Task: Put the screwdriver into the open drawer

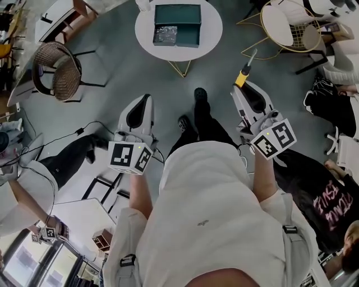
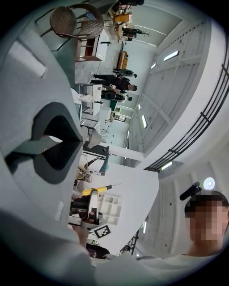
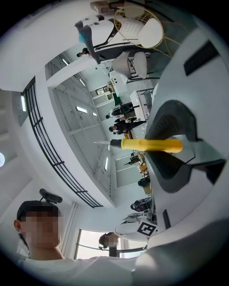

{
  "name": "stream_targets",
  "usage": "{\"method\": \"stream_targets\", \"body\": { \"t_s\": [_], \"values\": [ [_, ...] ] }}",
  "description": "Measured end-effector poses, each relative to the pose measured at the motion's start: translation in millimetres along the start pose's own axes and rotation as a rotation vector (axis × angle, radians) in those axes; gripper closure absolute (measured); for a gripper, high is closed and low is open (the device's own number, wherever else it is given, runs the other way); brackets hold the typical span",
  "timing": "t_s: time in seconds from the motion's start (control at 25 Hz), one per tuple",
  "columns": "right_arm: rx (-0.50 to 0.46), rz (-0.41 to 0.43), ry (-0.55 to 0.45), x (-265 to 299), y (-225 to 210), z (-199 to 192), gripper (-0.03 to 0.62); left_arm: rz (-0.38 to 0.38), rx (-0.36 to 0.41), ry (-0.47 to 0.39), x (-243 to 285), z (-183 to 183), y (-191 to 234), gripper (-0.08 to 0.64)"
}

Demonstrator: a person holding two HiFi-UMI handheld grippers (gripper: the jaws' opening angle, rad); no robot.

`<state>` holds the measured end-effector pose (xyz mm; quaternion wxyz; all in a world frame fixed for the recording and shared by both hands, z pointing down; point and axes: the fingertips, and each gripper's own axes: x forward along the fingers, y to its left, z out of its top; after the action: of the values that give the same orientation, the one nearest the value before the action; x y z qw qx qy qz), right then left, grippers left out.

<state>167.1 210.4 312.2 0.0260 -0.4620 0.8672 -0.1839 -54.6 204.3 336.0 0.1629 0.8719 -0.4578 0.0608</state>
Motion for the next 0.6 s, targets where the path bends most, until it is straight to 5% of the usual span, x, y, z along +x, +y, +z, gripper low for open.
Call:
{"method": "stream_targets", "body": {
  "t_s": [0.6],
  "values": [
    [-0.005,0.075,-0.02,60.3,-100.2,49.8,0.509,0.056,0.042,-0.017,105.5,54.0,4.0,0.551]
  ]
}}
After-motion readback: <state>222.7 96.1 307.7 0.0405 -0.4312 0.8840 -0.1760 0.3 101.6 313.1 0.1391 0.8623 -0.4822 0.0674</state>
